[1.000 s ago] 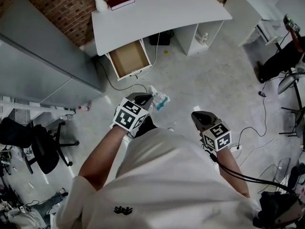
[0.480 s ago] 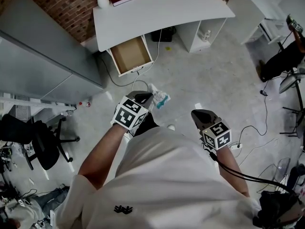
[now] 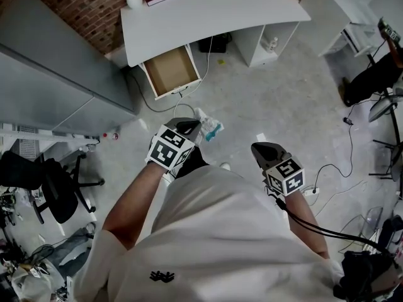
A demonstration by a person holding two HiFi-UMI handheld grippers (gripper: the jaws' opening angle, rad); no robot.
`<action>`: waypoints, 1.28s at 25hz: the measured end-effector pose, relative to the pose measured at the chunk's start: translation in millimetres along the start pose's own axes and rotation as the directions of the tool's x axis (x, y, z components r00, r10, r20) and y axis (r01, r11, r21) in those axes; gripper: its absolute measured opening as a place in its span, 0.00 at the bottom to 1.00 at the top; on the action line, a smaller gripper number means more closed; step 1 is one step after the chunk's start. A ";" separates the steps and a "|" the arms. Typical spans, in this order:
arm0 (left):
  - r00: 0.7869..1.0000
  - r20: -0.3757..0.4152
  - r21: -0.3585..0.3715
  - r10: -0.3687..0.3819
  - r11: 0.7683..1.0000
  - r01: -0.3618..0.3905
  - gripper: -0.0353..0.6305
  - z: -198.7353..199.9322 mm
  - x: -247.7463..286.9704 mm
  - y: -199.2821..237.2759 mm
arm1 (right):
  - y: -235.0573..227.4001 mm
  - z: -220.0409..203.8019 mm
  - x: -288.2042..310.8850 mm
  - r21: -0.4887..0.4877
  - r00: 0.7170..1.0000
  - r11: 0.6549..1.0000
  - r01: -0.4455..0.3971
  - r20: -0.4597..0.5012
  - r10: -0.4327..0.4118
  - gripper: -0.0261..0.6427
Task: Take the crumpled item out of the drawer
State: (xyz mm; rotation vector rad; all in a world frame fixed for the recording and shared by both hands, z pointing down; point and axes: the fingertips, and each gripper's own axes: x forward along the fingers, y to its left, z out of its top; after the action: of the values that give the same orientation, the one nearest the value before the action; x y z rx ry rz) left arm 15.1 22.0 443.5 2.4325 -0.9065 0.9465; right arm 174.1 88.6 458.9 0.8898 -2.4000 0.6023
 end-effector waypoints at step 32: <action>0.999 -0.032 0.023 -0.039 0.999 0.040 0.09 5.2 26.0 -4.3 | -24.0 -8.9 -5.4 -0.003 0.999 1.000 0.024 -0.026 -0.024 0.08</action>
State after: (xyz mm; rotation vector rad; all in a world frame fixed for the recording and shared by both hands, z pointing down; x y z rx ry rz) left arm 35.2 11.1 457.6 2.4390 -0.8379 0.9844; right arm 196.9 79.5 468.0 0.9028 -2.3629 0.5975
